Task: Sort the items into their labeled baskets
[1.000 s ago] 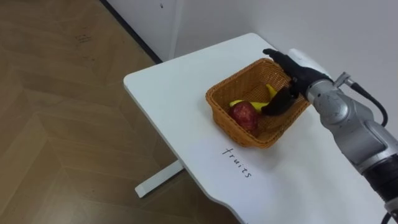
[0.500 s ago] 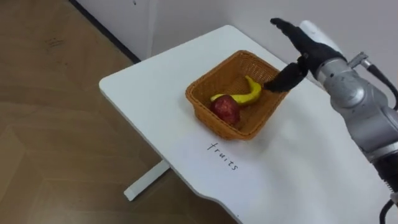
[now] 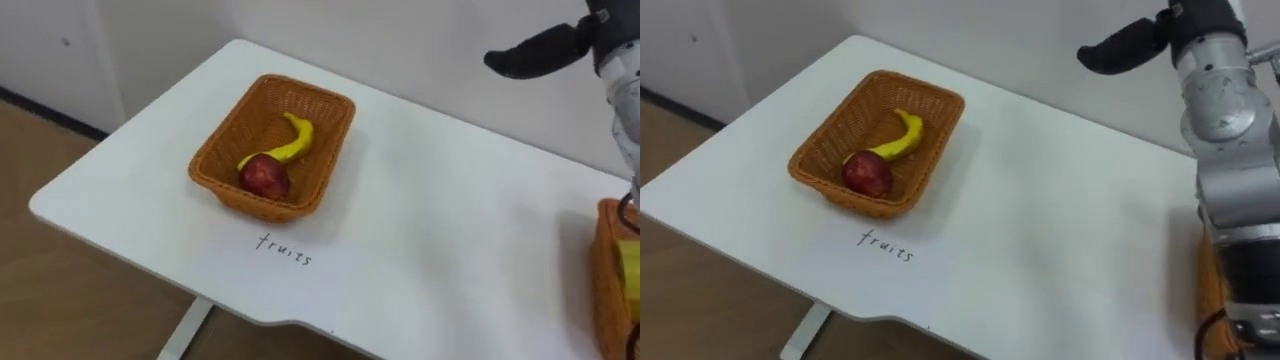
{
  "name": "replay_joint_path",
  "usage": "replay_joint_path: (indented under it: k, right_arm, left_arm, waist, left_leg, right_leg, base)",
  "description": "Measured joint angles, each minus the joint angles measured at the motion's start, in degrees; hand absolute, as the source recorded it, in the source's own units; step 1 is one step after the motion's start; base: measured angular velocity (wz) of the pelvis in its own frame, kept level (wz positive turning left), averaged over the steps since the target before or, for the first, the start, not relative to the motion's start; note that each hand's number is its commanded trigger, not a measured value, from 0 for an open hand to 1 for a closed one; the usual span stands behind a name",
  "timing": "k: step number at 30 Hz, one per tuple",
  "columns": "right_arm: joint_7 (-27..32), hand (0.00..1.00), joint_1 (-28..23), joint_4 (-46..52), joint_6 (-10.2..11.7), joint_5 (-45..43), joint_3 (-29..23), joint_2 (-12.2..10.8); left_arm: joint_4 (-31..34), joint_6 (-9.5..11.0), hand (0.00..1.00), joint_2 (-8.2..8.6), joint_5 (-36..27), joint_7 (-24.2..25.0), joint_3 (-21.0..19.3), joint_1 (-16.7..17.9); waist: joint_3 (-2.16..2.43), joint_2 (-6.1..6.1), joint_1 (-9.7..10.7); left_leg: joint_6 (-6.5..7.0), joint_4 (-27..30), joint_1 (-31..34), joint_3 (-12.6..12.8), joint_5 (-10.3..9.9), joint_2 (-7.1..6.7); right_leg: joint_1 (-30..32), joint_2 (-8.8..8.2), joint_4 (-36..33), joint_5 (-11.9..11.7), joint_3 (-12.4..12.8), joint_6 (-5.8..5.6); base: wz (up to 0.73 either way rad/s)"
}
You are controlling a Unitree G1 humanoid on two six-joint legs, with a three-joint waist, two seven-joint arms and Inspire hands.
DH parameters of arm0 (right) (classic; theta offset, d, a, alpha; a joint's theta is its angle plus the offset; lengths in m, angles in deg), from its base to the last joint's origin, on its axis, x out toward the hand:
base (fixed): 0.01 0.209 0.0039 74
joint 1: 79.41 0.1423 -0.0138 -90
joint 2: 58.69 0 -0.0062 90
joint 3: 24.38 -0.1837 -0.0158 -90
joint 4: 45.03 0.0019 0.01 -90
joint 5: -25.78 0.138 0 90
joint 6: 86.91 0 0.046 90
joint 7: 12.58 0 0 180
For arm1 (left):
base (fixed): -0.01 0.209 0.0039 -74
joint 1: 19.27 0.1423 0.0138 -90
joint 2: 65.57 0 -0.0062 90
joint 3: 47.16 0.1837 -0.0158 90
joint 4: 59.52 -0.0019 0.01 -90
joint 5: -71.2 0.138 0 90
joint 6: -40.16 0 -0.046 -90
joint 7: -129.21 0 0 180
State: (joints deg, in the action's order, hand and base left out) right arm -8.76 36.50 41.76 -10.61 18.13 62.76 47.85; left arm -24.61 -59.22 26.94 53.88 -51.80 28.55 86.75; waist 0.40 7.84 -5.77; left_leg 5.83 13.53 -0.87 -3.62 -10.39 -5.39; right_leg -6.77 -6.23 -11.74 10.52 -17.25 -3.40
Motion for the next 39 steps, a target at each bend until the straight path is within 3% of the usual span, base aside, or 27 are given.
replay_joint_path:
  k: [7,13,19,29,36,39]
  right_arm:
    - [4.0,0.0,-3.2,4.3,0.3,-1.6,-7.2,0.2]
    - [8.0,0.0,-6.2,6.9,0.9,-1.5,-12.7,0.8]
    - [11.8,0.0,-11.2,6.9,2.3,-1.0,-16.5,0.8]
    - [16.4,0.0,-16.2,7.7,2.5,-0.6,-22.3,0.8]
    - [26.3,0.0,-21.3,10.7,4.5,3.3,-28.2,0.8]
    - [28.8,0.0,-25.0,10.8,6.1,7.3,-29.6,0.8]
  left_arm:
    - [1.2,0.6,0.0,0.74,-0.8,0.0,-0.2,-1.2]
    - [1.2,1.2,0.0,0.99,-0.8,1.3,0.0,-0.5]
    - [0.4,2.7,0.0,0.99,-1.1,1.5,1.0,-0.3]
    - [-0.4,2.9,0.0,1.08,-1.1,2.9,0.9,0.0]
    - [-1.0,3.2,0.0,1.24,-1.1,2.1,0.7,0.4]
    - [-1.0,3.6,0.0,1.33,-1.3,1.2,0.8,1.5]
  waist:
    - [0.25,-1.6,4.7]
    - [0.18,-1.37,7.1]
    - [-0.08,-1.5,8.8]
    - [0.13,-2.62,11.0]
    - [0.05,-1.47,11.7]
    - [0.24,-0.88,11.8]
  left_leg:
    - [0.08,-0.6,-1.0,2.2,-0.2,0.5]
    - [-0.24,-1.4,-1.9,4.9,-0.3,1.5]
    - [-0.54,-1.9,-2.5,6.3,-0.8,2.05]
    - [-0.74,-2.2,-2.7,8.7,-1.2,2.81]
    - [-1.2,-2.7,-3.1,9.2,-1.4,3.41]
    - [-1.53,-3.2,-3.9,9.7,-1.6,3.83]
  right_leg:
    - [0.6,0.26,-0.2,-0.1,2.2,-0.01]
    - [1.5,0.87,-0.9,-0.4,4.1,0.35]
    - [1.6,1.38,-0.9,-0.5,5.0,0.56]
    - [3.0,1.89,-1.0,-0.7,6.2,0.78]
    - [3.1,2.43,-0.9,-0.7,6.3,0.79]
    - [2.7,2.84,-0.9,-0.7,6.4,0.81]
  base:
    - [-0.17]
    - [-0.24]
    - [-0.17]
    - [-0.12]
    - [-0.04]
    - [-0.12]
